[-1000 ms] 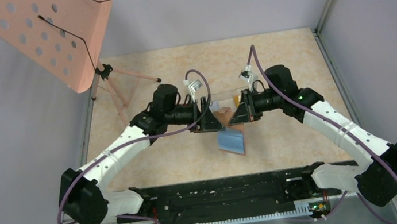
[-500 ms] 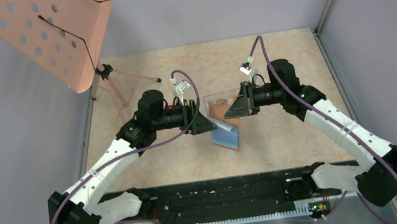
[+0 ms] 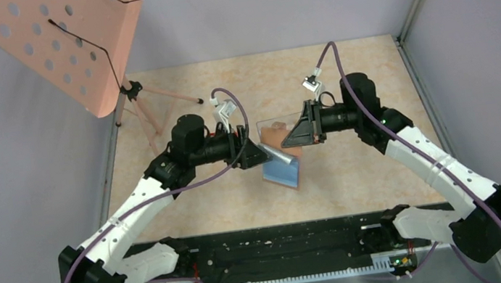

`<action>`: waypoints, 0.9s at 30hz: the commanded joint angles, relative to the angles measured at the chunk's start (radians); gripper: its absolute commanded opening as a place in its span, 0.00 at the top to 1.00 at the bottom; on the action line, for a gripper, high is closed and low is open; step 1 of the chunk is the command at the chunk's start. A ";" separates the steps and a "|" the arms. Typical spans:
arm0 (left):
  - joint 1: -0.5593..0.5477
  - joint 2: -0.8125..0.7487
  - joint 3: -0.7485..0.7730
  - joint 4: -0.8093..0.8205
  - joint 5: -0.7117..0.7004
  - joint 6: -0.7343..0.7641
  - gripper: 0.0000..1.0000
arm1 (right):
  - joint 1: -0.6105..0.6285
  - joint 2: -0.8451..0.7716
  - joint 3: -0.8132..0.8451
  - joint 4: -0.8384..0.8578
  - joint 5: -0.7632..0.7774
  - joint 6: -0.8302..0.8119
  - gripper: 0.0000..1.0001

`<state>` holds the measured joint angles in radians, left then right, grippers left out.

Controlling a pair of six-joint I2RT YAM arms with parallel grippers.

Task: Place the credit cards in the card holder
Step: Open the card holder.

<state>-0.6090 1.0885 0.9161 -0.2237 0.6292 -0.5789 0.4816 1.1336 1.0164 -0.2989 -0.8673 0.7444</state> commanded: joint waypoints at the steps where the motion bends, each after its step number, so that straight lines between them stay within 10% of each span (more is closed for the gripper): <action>1: 0.003 -0.034 0.041 0.084 0.019 -0.025 0.32 | -0.003 -0.047 0.011 0.041 -0.020 0.013 1.00; 8: 0.004 -0.021 0.086 0.007 -0.025 0.035 0.29 | -0.003 -0.061 -0.012 0.044 -0.032 0.020 1.00; 18: 0.002 0.034 0.011 0.308 0.206 -0.152 0.31 | -0.003 -0.074 -0.021 0.128 -0.088 0.075 1.00; 21: 0.004 0.036 -0.005 0.341 0.244 -0.179 0.43 | -0.002 -0.068 -0.019 0.137 -0.088 0.078 1.00; 27: 0.004 0.014 -0.026 0.317 0.195 -0.185 0.96 | -0.003 -0.061 -0.018 0.142 -0.079 0.067 0.99</action>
<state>-0.6071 1.1236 0.9108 0.0269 0.8303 -0.7437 0.4816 1.0927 0.9882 -0.2169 -0.9360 0.8078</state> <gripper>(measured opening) 0.143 0.014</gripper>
